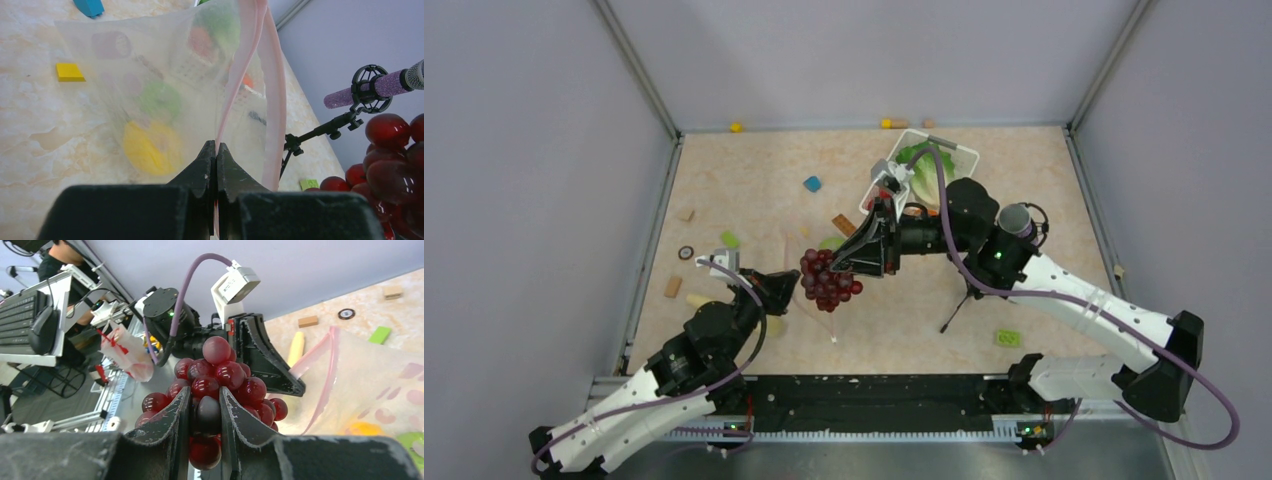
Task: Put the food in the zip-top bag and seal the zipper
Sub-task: Place the fake fruit in the zipper food storage bag.
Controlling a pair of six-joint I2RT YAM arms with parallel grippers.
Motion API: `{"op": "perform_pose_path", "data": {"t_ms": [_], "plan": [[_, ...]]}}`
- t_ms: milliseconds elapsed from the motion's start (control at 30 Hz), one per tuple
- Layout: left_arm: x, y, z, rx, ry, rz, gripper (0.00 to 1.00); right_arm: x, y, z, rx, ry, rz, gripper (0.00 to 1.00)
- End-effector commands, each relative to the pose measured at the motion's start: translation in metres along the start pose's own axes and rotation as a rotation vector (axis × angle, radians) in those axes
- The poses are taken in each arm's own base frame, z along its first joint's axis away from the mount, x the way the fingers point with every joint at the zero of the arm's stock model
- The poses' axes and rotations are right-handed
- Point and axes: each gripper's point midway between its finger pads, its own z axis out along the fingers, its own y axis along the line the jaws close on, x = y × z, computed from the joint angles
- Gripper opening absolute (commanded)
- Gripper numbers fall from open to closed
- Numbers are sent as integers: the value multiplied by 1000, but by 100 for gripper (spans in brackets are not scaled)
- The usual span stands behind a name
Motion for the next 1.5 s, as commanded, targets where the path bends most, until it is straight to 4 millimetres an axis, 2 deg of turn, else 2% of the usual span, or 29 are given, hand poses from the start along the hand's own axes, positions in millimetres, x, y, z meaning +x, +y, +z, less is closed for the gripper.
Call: {"op": "perform_pose_path", "data": {"t_ms": [0, 100, 300, 367, 467, 633, 767, 900, 1033, 1233, 1367, 1467], "plan": [[-24, -16, -3, 45, -58, -35, 0, -34, 0, 6, 25, -105, -105, 0], [-23, -17, -4, 50, -54, -35, 0, -37, -7, 13, 38, -113, -101, 0], [-26, -16, -5, 48, -65, -41, 0, -42, 6, 22, -65, -123, -60, 0], [-25, -16, -5, 47, -65, -42, 0, -41, -5, 25, -24, -134, -56, 0], [-25, -17, -5, 50, -63, -40, 0, -39, -34, 26, 116, -143, -61, 0], [-26, -17, -5, 50, -63, -37, 0, -37, -79, 10, 369, -162, -117, 0], [-25, -18, -5, 59, -59, -35, 0, -29, -96, 1, 461, -150, -146, 0], [-23, -30, -7, 115, -37, -32, 0, 2, -104, 10, 438, -35, -140, 0], [-24, -31, -9, 126, -39, -38, 0, 35, -102, 22, 386, 113, -159, 0], [-27, -29, -10, 119, -50, -49, 0, 61, -81, 30, 315, 210, -213, 0], [-27, -32, -11, 128, -40, -49, 0, 67, -57, 26, 228, 221, -206, 0], [-28, -32, -12, 127, -40, -51, 0, 63, -39, 20, 172, 185, -209, 0]]}}
